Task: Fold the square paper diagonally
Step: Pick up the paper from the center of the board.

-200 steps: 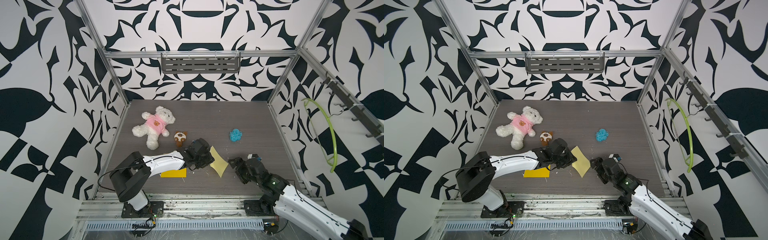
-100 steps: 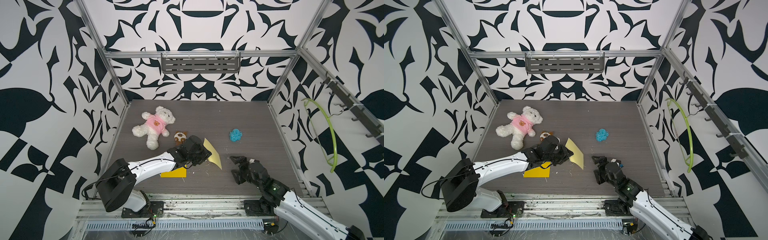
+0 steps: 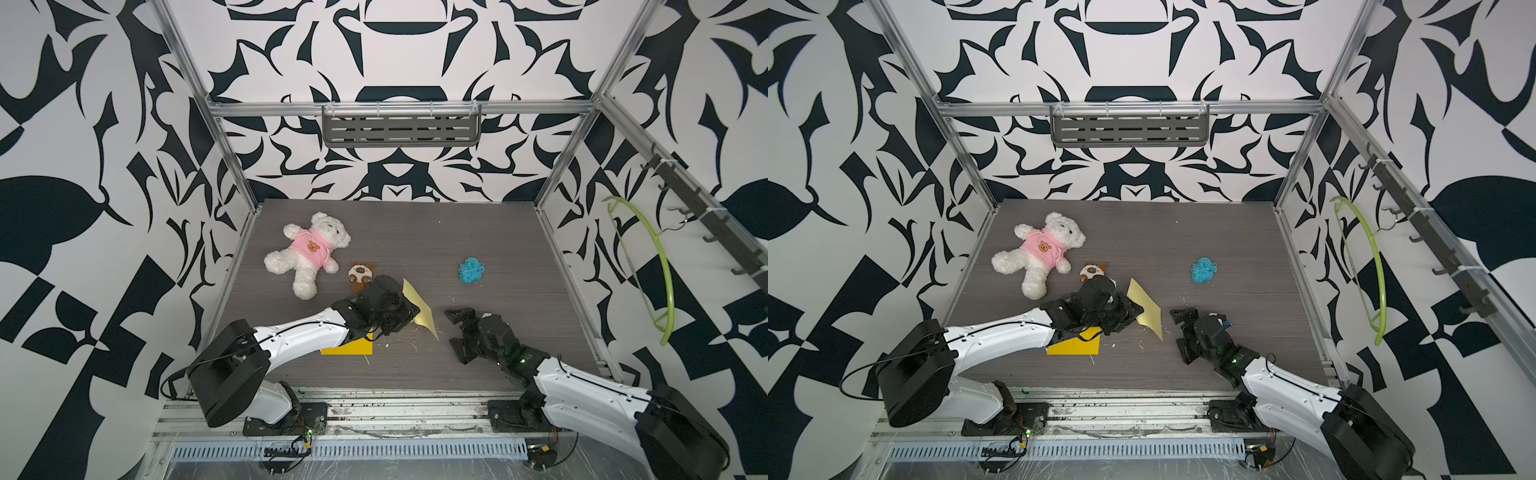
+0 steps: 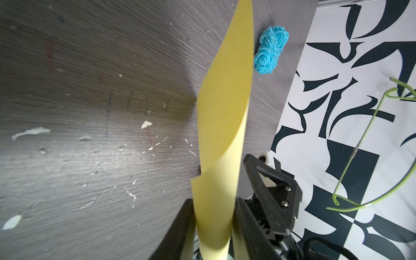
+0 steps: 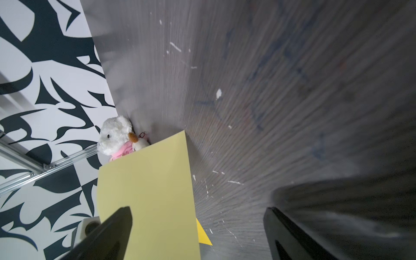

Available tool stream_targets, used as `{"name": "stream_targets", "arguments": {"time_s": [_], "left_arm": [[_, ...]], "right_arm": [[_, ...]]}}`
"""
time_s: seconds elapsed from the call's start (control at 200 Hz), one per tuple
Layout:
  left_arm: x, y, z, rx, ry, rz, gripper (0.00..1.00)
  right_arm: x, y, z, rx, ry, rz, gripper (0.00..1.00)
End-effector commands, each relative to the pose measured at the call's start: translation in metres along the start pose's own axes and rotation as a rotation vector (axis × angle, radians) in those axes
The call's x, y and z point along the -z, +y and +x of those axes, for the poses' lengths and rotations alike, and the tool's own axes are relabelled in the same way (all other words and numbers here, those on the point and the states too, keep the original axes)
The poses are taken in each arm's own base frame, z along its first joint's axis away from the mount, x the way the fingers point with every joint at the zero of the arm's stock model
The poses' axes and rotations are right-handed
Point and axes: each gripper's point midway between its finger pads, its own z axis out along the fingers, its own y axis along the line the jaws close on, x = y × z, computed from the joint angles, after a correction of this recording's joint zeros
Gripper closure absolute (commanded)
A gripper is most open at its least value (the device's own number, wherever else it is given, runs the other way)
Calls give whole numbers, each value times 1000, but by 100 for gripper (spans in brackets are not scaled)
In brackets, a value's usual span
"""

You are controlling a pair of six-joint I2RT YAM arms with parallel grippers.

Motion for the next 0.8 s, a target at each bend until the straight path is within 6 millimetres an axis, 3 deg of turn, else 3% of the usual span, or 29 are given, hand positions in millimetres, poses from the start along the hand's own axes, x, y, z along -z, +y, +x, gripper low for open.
{"name": "stream_targets", "arguments": {"time_s": [0.0, 0.17, 0.28, 0.55, 0.795], "left_arm": [[-3, 11, -1, 4, -5, -23, 69], [-7, 16, -1, 9, 0, -35, 69], [-9, 17, 0, 12, 4, -39, 69], [-10, 23, 2, 18, 12, -48, 70], [-11, 29, 3, 29, 14, -55, 70]], "right_arm": [[4, 15, 10, -63, 31, -43, 10], [12, -12, 22, -136, 31, 77, 10], [11, -18, 28, -188, 36, 50, 9], [4, 7, 38, -208, 57, -23, 11], [-6, 26, 45, -227, 75, -78, 19]]}}
